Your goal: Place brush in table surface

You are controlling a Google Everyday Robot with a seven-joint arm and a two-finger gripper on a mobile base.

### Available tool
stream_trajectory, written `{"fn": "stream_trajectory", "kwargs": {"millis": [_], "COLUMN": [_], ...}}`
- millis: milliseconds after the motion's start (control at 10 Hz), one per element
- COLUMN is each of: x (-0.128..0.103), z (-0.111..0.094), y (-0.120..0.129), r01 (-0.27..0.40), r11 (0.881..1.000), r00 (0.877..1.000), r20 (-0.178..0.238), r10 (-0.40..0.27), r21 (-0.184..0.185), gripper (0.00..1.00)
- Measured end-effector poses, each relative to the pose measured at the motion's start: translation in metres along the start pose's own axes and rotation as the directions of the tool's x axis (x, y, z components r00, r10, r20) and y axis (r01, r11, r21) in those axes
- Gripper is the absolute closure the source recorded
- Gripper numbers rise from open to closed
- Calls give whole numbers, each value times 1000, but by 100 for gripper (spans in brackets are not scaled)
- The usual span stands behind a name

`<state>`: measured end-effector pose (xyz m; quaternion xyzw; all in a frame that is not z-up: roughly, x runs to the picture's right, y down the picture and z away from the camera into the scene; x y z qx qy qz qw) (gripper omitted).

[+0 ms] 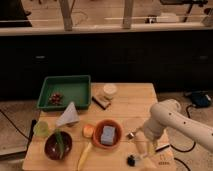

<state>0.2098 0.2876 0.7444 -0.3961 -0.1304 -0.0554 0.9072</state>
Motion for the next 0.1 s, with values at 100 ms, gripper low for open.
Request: {"fn": "stream_trajectory", "kwargs": {"millis": [100], "x": [0], "z": [0], "y": [0], "r01": [0], "r11": [1000], "r00": [1000], "r20": [0], "r10": [0], "r21": [0], "gripper": [20]}}
